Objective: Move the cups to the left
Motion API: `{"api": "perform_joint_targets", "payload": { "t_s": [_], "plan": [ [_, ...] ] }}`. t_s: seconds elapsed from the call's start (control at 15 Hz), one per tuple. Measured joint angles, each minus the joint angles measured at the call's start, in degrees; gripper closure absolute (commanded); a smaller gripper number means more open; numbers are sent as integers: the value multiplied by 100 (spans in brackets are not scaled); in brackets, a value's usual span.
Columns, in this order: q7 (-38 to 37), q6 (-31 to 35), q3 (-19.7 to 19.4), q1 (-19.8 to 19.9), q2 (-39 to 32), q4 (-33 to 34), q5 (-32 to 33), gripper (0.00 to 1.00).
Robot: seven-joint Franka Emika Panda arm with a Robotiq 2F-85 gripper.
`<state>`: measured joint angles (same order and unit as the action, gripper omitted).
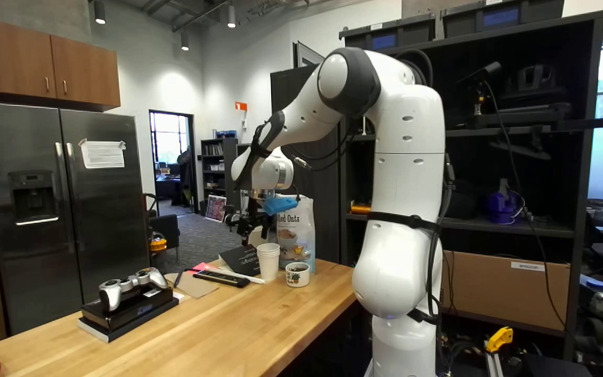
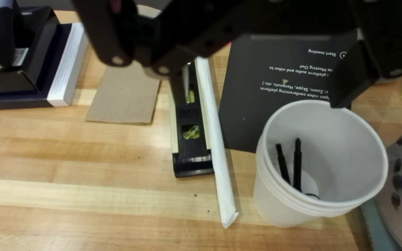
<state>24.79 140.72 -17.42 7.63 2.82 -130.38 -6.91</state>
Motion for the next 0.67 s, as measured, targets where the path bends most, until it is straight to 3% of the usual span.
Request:
{"api": "perform_joint_targets", "payload": {
  "t_s": [0.67],
  "plan": [
    [-2,0,160,29,-357,-11,-7,0]
  ]
}}
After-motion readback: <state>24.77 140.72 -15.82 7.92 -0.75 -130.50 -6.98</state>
